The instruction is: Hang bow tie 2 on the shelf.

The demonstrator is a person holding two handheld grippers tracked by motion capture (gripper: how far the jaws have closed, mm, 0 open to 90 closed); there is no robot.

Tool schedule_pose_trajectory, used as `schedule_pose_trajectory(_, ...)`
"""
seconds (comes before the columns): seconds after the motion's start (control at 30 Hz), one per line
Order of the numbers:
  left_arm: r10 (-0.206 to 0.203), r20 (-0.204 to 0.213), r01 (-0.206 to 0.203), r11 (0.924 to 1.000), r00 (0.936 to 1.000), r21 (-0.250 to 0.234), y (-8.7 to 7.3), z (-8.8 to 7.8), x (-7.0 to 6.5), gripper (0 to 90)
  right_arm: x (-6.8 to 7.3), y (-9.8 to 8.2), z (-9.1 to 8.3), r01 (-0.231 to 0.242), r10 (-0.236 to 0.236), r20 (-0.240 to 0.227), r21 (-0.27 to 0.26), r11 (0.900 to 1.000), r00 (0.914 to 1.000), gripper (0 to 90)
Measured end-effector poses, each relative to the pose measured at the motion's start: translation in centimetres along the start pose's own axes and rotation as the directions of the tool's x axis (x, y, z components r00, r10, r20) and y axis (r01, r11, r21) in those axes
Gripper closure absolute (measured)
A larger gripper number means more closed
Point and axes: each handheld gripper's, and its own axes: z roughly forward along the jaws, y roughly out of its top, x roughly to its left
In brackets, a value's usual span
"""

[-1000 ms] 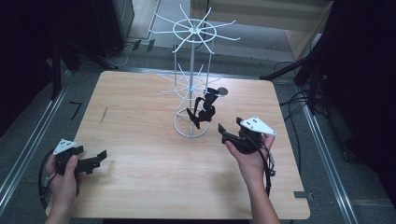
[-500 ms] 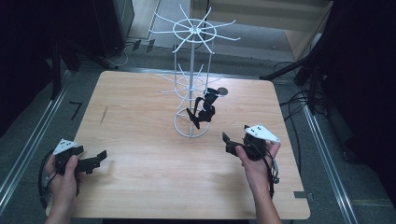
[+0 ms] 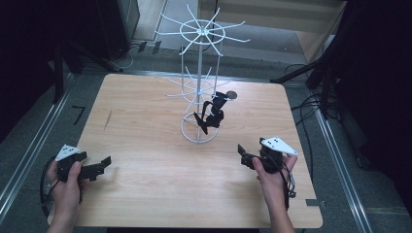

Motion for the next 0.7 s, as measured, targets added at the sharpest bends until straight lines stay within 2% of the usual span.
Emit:
schedule_pose_trajectory(0.3,0.003,0.001,-0.003,1.0,1.0,-0.008,0.0,0.0,0.0,0.0,-1.4,-1.2,-0.9,-0.005,0.005,0.011,0.015,1.0,0.9999,12.9)
schedule_pose_trajectory(0.4,0.003,0.001,-0.003,0.9999,1.0,-0.01,0.0,0.0,0.0,0.0,-2.1,-1.9,-1.2,0.0,-0.001,0.031,0.031,1.0,0.9995,12.9)
schedule_pose_trajectory(0.57,0.003,-0.004,-0.003,0.9999,1.0,-0.014,0.0,0.0,-0.1,0.0,-2.7,-2.7,-1.5,-0.002,0.0,0.041,0.039,0.999,0.9992,12.9)
schedule_pose_trajectory(0.7,0.018,-0.01,-0.019,0.9995,0.9998,-0.024,0.0,-0.1,-0.2,0.0,-3.5,-3.2,-1.8,-0.03,0.029,0.043,0.041,0.999,0.9987,12.9)
